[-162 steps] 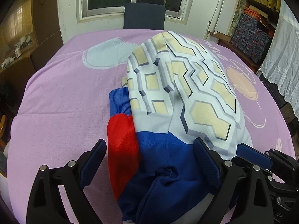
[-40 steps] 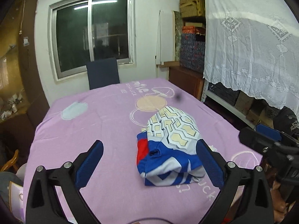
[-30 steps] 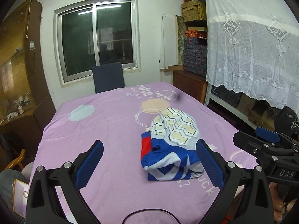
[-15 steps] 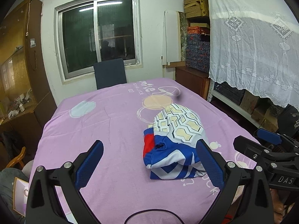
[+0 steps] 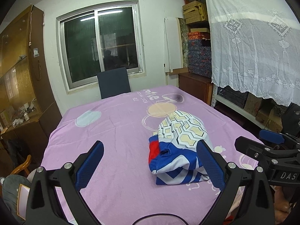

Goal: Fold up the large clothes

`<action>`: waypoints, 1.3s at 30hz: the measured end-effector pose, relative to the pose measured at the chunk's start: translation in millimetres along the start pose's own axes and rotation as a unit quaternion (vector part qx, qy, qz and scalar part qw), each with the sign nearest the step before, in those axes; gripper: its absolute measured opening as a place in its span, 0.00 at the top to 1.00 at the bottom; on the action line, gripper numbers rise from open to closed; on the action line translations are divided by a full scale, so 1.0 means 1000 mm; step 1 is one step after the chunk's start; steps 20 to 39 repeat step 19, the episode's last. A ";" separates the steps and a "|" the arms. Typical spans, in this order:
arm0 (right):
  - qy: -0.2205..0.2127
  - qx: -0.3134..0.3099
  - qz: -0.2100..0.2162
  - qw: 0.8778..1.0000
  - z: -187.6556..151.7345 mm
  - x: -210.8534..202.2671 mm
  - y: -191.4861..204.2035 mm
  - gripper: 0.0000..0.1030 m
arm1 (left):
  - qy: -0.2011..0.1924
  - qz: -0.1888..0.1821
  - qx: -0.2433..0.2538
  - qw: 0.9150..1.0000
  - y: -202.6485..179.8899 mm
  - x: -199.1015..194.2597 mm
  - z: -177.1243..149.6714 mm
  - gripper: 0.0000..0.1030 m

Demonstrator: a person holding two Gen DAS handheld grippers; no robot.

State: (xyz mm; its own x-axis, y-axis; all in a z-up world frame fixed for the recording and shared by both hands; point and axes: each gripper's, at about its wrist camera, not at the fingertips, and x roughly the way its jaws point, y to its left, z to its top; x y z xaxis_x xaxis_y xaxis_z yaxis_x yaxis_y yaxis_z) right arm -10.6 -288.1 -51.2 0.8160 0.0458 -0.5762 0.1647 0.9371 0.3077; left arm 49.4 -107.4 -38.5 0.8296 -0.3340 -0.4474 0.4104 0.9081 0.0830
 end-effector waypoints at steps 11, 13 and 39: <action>0.003 0.004 0.000 1.000 0.000 0.001 -0.002 0.05 | 0.015 -0.008 -0.007 1.000 0.002 0.005 0.000 0.03; 0.003 0.005 0.001 1.000 0.000 0.001 -0.002 0.05 | 0.018 -0.010 -0.009 1.000 0.002 0.005 0.000 0.03; 0.004 0.006 0.001 1.000 0.000 0.001 -0.003 0.05 | 0.021 -0.012 -0.012 1.000 0.003 0.005 -0.001 0.03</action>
